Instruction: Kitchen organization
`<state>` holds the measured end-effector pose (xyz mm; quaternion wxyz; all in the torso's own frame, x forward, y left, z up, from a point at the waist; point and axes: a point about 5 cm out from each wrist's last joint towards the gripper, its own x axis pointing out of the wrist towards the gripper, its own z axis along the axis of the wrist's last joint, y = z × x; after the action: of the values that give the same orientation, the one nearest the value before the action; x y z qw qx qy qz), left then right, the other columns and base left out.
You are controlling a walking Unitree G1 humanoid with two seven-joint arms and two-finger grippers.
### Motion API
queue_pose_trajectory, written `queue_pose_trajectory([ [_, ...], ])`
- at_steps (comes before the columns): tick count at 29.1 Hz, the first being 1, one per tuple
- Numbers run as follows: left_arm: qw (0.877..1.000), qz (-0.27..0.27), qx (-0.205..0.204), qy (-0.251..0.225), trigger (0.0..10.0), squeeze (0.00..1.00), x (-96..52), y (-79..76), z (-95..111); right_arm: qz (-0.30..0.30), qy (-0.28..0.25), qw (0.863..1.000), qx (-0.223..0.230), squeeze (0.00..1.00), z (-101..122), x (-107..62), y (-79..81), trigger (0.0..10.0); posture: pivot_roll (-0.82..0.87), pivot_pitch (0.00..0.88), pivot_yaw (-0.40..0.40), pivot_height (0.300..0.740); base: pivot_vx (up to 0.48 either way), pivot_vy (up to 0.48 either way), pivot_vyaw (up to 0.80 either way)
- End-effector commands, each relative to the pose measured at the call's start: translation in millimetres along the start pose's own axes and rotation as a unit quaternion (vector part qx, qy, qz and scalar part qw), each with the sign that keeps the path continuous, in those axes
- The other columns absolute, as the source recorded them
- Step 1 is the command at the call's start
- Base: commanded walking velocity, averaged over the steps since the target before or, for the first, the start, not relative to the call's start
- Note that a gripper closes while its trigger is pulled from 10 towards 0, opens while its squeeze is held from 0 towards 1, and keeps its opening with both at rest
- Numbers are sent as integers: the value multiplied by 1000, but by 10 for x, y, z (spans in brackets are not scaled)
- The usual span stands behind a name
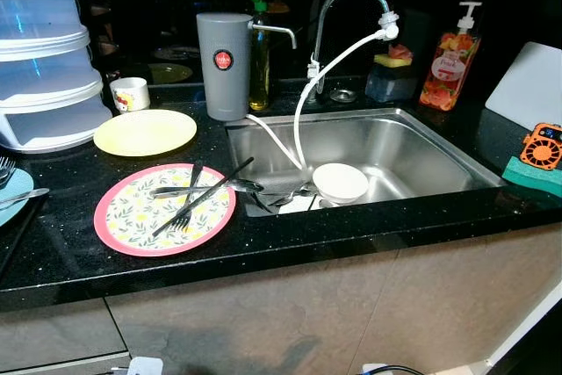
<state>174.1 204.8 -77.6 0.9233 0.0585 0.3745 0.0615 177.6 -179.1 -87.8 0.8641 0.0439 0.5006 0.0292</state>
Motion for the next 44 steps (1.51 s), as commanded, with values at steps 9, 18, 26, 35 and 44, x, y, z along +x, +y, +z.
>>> queue_pose_trajectory([
  [9, 1000, -20, 12, -4, 10000, 0, -11, -39, -11, -13, -13, 1000, 0, 0, -49, -8, -7, 10000, 68, 0, -75, 740, 0, 0, 0],
  [18, 999, -18, 37, 18, 10000, 0, -1, 20, -37, 28, -48, 998, 38, 0, 170, 31, 161, 10000, 75, 0, -19, 740, 0, 0, 0],
  [26, 999, -22, 22, 10, 10000, 0, 16, 73, 15, 24, -46, 990, 134, 0, 93, 28, 154, 10000, 88, 0, 36, 740, 0, 0, 0],
  [35, 996, -52, 69, 2, 10000, 0, 22, 121, 57, 1, -31, 991, 130, 0, -187, 3, 182, 10000, 140, 0, 94, 740, 0, 0, 0],
  [44, 995, -63, 74, -10, 10000, 0, 12, 74, 69, -10, -17, 992, 124, 0, -296, -23, 113, 10000, 142, 0, 81, 740, 0, 0, 0],
])
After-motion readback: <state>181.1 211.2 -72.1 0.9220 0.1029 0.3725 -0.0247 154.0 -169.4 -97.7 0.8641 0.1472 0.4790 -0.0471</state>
